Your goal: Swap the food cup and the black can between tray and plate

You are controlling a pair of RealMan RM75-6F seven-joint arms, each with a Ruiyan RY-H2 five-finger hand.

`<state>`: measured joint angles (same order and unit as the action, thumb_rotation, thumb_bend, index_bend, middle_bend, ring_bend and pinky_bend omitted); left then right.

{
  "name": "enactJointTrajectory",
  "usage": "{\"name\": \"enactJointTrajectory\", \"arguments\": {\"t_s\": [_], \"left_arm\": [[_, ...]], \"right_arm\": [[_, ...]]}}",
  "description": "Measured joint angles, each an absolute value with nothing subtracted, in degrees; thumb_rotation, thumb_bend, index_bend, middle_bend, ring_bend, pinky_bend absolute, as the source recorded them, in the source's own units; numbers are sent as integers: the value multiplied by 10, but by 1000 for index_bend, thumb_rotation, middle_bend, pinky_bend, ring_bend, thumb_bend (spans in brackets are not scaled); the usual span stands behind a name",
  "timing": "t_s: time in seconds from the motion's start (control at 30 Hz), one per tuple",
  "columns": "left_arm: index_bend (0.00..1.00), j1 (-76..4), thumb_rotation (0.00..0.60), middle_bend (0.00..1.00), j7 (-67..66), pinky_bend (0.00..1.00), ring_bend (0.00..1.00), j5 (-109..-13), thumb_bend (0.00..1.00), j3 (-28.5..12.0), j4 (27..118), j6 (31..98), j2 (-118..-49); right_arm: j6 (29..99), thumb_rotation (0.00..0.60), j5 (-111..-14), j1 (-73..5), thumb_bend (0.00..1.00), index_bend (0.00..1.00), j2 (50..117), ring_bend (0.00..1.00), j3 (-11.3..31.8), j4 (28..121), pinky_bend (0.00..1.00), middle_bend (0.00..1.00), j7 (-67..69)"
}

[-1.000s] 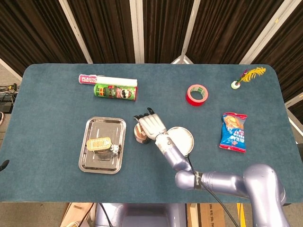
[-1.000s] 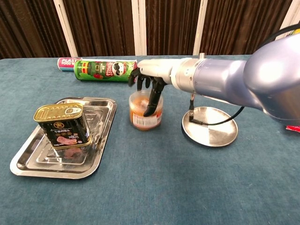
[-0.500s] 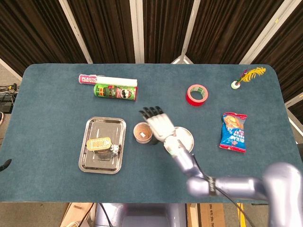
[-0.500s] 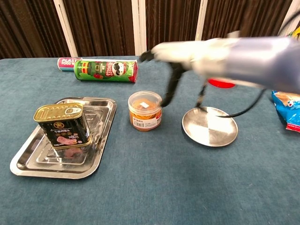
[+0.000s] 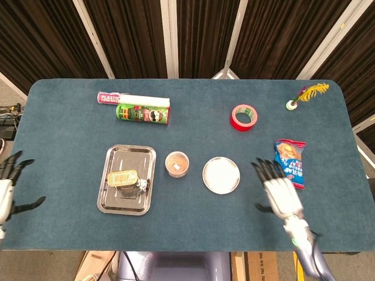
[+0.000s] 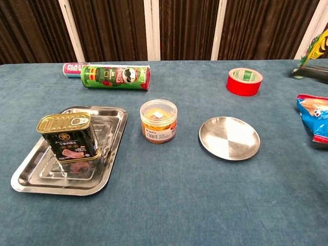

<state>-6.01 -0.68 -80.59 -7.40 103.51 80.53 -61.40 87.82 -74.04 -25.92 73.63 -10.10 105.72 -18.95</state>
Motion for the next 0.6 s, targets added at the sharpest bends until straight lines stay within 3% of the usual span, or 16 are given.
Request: {"name": "enactJointTrajectory", "arguments": {"t_s": [0.17, 0.33, 0.6], "left_arm": [[181, -113, 600, 9, -44, 86, 0, -767, 175, -88, 1060, 727, -623], [184, -167, 600, 26, -128, 87, 0, -705, 169, -101, 1071, 678, -661], [231, -226, 600, 103, -258, 134, 18, -646, 173, -98, 1060, 653, -764]], "right_arm": [[918, 600, -772, -205, 2, 0, 729, 0, -113, 1018, 0, 0, -153], [931, 600, -781, -184, 2, 0, 724, 0, -97, 998, 0, 0, -141], [915, 600, -786, -166, 1, 0, 721, 0, -69, 983, 0, 0, -125]]}}
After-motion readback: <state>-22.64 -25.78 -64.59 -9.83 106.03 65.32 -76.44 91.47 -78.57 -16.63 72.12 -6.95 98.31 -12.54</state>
